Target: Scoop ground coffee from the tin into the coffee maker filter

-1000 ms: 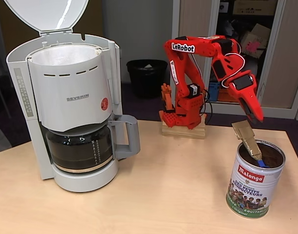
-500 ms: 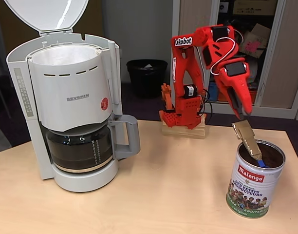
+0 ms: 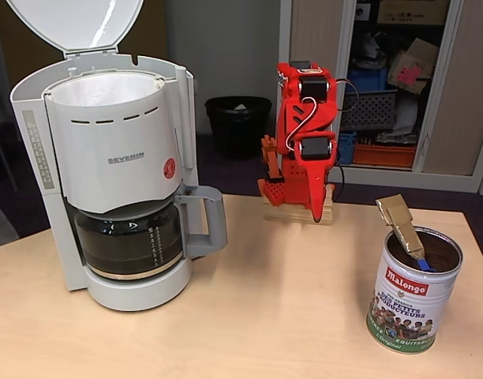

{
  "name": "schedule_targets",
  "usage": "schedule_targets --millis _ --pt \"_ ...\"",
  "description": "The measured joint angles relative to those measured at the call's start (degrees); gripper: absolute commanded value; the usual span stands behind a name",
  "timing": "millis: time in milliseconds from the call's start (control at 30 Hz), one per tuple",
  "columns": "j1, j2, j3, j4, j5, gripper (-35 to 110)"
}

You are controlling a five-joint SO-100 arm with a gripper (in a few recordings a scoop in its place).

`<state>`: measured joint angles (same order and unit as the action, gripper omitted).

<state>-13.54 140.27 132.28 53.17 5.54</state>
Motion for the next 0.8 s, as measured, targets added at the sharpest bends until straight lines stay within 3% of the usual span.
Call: schedule_targets --millis 433,800 --pt "2.3 14.2 21.2 -6.1 3.3 0" --pt "9.7 27.0 33.4 -4.0 3.9 0"
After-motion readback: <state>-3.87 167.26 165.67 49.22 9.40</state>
